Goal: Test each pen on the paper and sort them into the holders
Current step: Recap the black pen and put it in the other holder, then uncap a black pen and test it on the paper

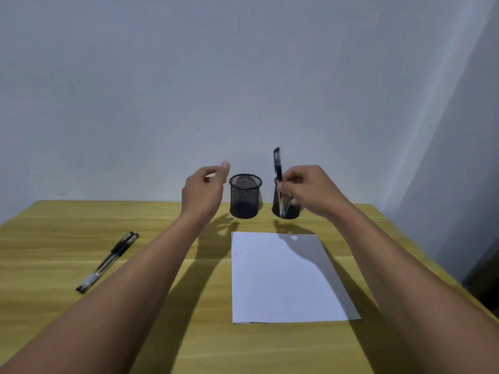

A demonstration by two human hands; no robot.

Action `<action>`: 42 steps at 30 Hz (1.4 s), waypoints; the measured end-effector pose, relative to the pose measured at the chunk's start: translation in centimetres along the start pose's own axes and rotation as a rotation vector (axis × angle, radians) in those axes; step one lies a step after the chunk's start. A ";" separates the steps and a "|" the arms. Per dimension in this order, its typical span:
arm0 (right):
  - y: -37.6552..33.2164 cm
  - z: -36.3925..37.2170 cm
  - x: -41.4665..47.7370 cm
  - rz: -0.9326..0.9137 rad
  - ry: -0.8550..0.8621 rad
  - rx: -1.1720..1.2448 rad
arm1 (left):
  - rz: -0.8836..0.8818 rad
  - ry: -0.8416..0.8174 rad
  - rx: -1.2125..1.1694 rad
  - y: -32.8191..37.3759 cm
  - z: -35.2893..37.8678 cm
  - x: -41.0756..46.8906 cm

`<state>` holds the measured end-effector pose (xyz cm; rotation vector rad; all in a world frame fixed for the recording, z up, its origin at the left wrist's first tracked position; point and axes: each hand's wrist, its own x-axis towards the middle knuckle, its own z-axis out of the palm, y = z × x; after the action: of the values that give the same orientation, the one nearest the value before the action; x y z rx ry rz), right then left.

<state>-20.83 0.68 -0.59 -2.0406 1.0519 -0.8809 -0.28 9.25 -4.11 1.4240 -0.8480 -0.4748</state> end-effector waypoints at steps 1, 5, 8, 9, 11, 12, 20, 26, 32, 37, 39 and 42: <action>-0.2 -0.1 0.9 0.013 0.052 0.039 | -0.032 -0.005 0.060 -1.1 0.1 0.4; -0.9 0.1 5.0 -0.010 0.176 0.154 | -0.096 -0.130 0.233 -4.6 1.7 1.7; -1.2 1.6 7.8 -0.013 0.178 0.131 | -0.075 -0.183 0.316 -6.4 3.1 3.4; -1.2 2.3 8.5 -0.006 0.172 0.114 | -0.069 -0.187 0.340 -6.8 3.4 3.9; -0.9 3.7 9.7 -0.001 0.144 0.070 | -0.044 -0.180 0.354 -7.7 4.0 4.7; -0.6 4.3 10.2 -0.003 0.133 0.041 | -0.027 -0.172 0.343 -8.0 4.3 4.9; 0.8 7.1 12.0 0.059 0.050 -0.120 | 0.040 -0.115 0.250 -9.4 4.9 5.6; -0.2 6.4 10.7 -0.004 0.126 -0.192 | 0.000 -0.128 0.272 -9.0 4.8 5.6; -2.7 5.9 7.3 -0.132 0.001 -0.277 | 0.074 -0.047 0.457 -6.2 1.7 2.4; -4.8 8.6 3.8 -0.218 -0.195 -0.407 | 0.173 -0.037 0.747 -5.0 -4.5 -2.1; -5.7 10.5 2.6 -0.260 -0.253 -0.459 | 0.168 -0.018 0.834 -4.9 -7.2 -3.8; -7.0 14.0 1.0 -0.316 -0.362 -0.486 | 0.144 0.026 0.940 -5.3 -11.1 -5.9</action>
<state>-6.42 6.48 -2.44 -2.7000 0.8044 -0.3876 5.35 20.28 -9.88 2.1845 -1.2177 0.0948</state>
